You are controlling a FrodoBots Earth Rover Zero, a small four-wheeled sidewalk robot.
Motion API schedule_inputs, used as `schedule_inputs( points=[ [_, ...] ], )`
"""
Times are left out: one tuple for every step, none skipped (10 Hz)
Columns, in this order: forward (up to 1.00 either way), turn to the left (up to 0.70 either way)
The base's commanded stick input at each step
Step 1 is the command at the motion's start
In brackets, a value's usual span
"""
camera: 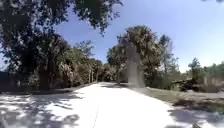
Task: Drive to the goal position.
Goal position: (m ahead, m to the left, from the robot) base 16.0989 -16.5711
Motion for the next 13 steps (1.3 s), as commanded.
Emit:
schedule_inputs(
  points=[
    [0.7,0.14],
    [0.7,0.14],
    [0.7,0.14],
    [0.7,0.14],
    [0.7,0.14],
    [0.7,0.14],
    [0.7,0.14],
    [0.7,0.14],
    [0.7,0.14],
    [0.7,0.12],
    [0.7,0.05],
    [0.7,0.0],
    [0.7,0.0]
  ],
)
